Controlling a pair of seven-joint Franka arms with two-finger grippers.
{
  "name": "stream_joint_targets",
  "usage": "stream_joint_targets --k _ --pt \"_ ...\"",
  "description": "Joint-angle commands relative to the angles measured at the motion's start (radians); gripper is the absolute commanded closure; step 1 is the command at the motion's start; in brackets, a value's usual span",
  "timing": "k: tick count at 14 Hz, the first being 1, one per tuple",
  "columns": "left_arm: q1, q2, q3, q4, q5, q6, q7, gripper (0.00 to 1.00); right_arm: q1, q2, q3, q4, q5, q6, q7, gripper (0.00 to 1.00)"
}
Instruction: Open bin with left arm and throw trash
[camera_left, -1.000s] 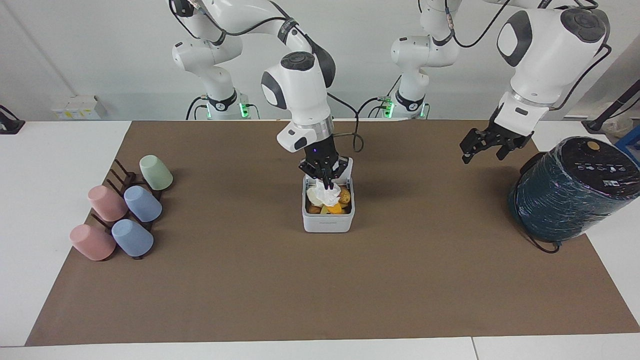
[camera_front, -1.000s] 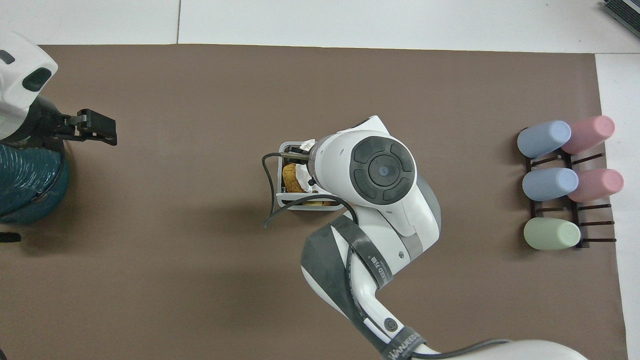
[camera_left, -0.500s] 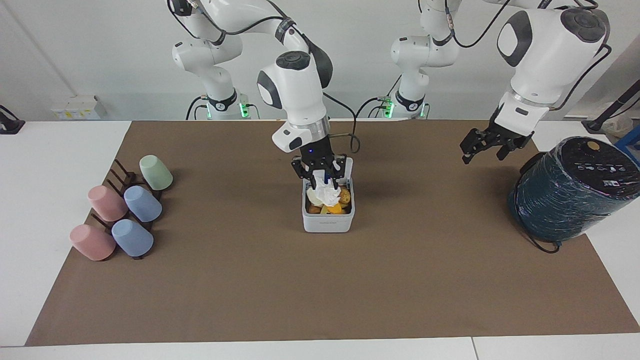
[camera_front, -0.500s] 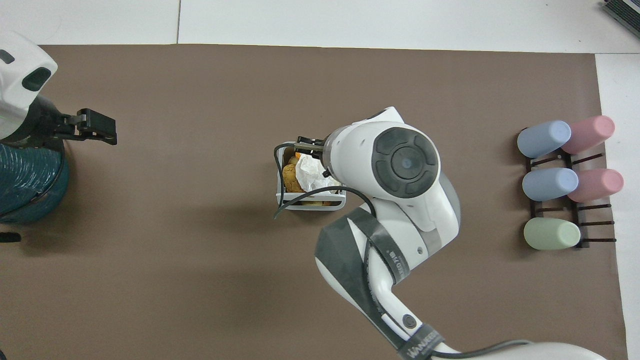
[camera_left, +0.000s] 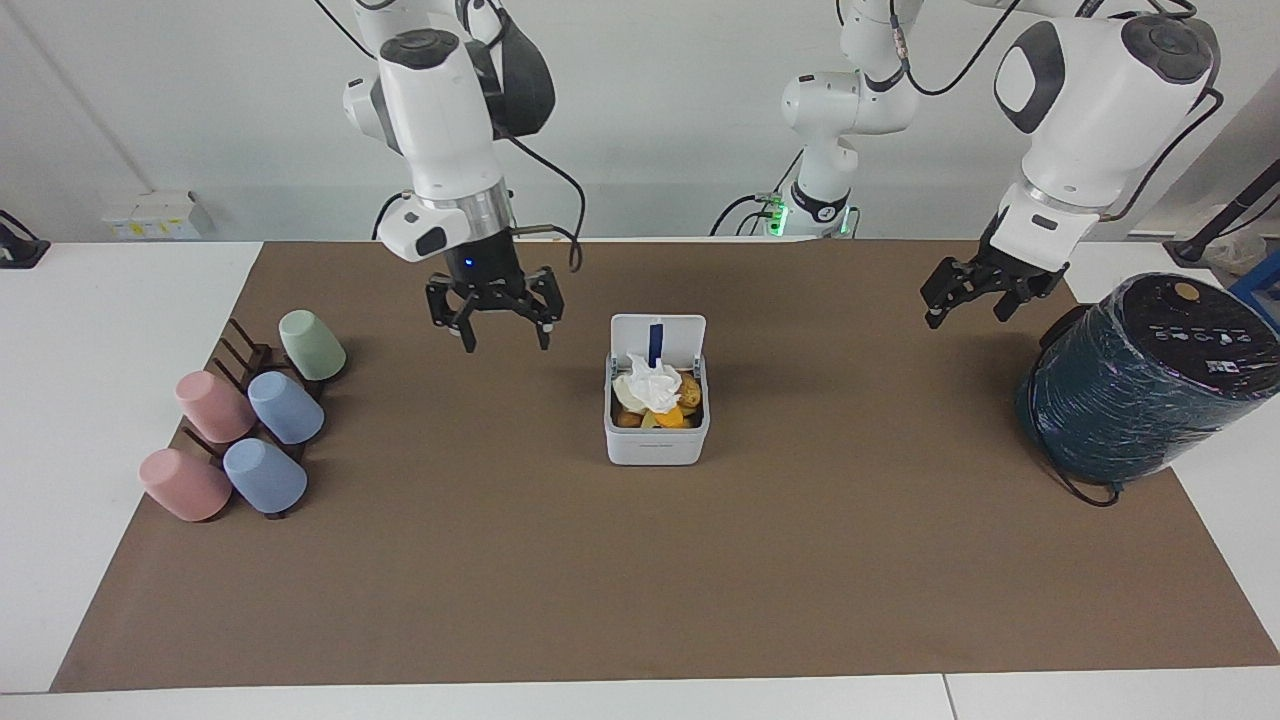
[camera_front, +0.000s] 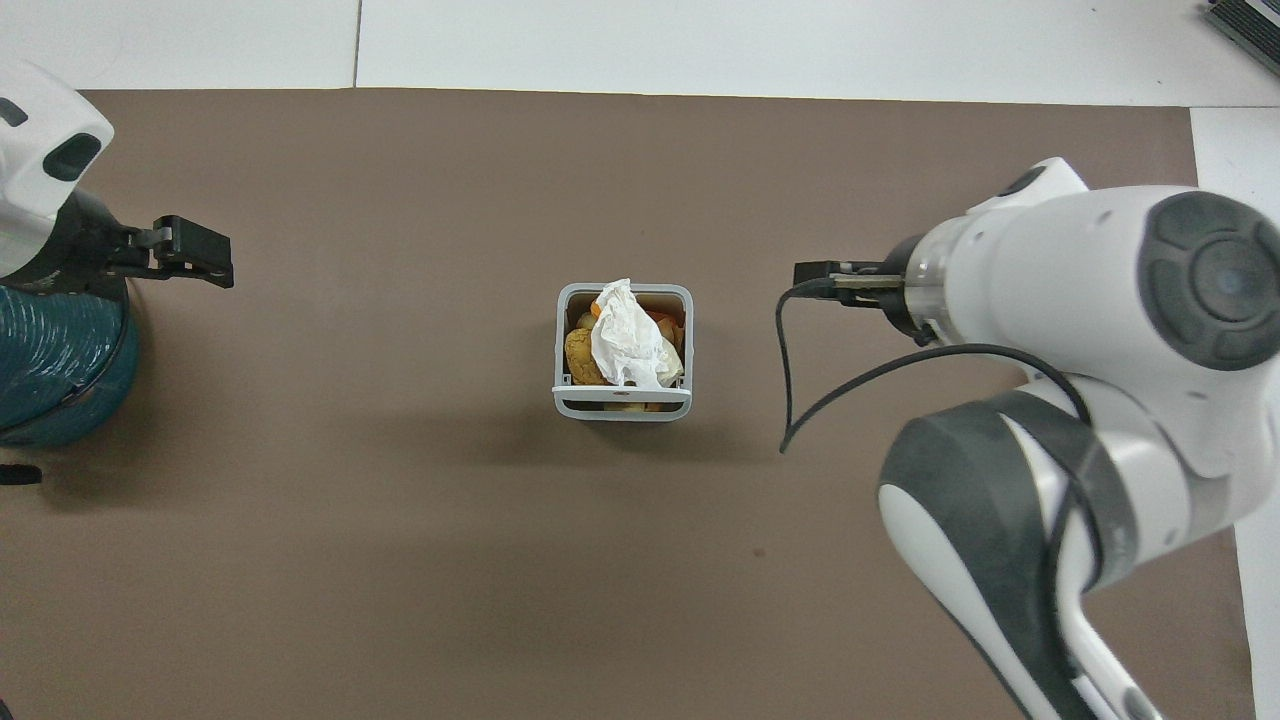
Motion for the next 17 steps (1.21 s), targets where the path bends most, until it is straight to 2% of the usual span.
stream_joint_targets --k 1,5,7,9,13,17 --pt "0.010 -0.032 -0.006 -0.039 0.020 0.023 0.014 0.00 -0.092 -0.069 0.005 -0.021 -0.006 -0.099 -0.127 0.00" --pt "0.010 -0.032 -0.006 -0.039 0.020 0.023 0.016 0.00 -0.174 -0.052 0.005 0.125 -0.065 -0.266 -0.163 0.00" --pt "0.010 -0.032 -0.006 -0.037 0.020 0.021 0.014 0.00 -0.201 -0.018 0.008 0.231 -0.063 -0.379 -0.163 0.00" --pt "0.010 -0.033 -0.006 -0.039 0.020 0.018 0.014 0.00 -0.215 0.013 0.008 0.288 -0.062 -0.430 -0.165 0.00" --pt "0.011 -0.033 -0.006 -0.039 0.020 0.023 0.014 0.00 -0.225 0.028 0.008 0.290 -0.055 -0.489 -0.169 0.00" --pt "0.013 -0.035 -0.006 -0.039 0.020 0.021 0.013 0.00 -0.241 0.013 0.007 0.224 -0.051 -0.429 -0.246 0.00"
